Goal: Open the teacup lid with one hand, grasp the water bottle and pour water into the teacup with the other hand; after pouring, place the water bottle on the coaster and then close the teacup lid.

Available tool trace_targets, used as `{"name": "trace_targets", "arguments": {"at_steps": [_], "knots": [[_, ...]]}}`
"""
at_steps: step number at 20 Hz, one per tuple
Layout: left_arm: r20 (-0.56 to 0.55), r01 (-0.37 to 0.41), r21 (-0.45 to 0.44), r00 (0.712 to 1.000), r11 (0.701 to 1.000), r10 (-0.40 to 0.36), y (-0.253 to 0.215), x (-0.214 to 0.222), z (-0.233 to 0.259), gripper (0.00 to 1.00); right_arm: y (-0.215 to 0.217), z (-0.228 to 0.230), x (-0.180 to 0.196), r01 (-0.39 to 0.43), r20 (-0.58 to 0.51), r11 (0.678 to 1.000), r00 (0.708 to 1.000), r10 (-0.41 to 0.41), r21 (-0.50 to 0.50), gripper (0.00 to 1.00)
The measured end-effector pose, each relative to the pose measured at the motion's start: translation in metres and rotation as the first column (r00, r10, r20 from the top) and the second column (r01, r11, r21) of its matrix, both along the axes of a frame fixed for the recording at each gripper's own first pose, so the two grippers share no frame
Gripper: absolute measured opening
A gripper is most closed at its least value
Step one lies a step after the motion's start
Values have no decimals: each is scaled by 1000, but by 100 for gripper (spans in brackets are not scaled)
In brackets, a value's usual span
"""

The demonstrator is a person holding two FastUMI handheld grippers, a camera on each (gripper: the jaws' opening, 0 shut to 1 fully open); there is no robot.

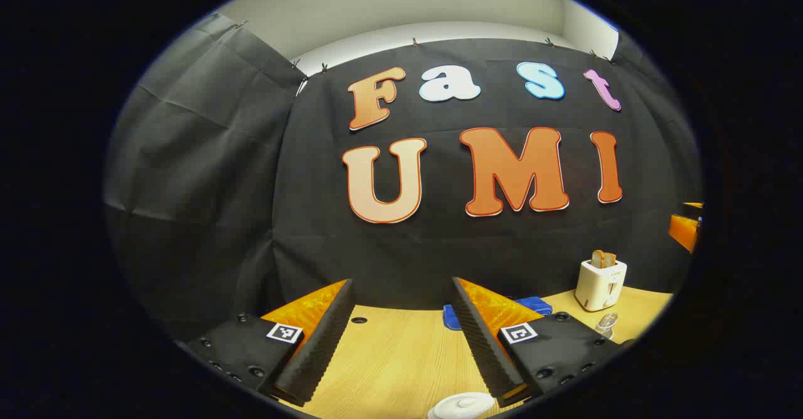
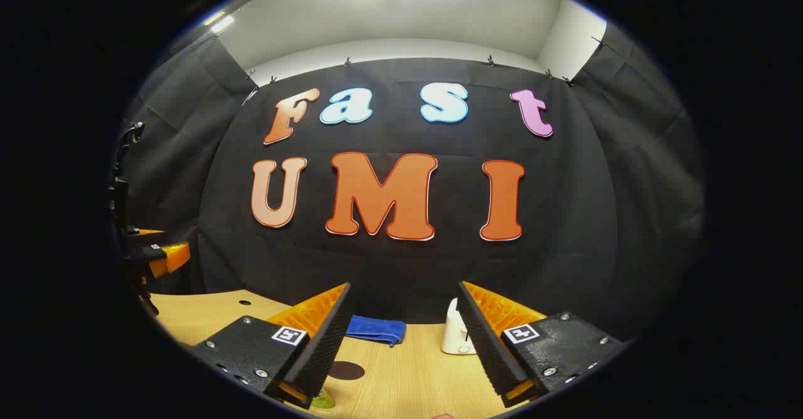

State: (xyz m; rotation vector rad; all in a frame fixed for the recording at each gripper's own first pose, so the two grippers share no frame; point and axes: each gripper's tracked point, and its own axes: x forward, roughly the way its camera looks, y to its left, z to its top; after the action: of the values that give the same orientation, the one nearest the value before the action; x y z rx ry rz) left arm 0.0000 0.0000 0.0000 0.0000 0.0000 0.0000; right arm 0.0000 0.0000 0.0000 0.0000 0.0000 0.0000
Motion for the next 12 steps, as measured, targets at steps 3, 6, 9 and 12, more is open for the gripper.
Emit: {"name": "trace_targets", "arguments": {"at_steps": [3, 6, 9, 12], "knots": [[1, 5, -1, 1000, 1000, -5, 1, 0, -2, 99, 0, -5, 1, 2, -7, 1000, 1000, -2, -10, 98], [7, -13, 5, 1000, 1000, 13, 4, 0, 0, 99, 1, -2, 1, 2, -4, 1000, 1000, -2, -5, 100], [21, 1, 7, 1000, 1000, -1, 4, -1, 4, 99, -1, -1, 0, -1, 4, 1000, 1000, 1, 3, 98], [32, -2, 13, 999, 1000, 2, 5, -2, 5, 99, 4, -5, 0, -19, -8, 1000, 1000, 19, 11, 98]]}}
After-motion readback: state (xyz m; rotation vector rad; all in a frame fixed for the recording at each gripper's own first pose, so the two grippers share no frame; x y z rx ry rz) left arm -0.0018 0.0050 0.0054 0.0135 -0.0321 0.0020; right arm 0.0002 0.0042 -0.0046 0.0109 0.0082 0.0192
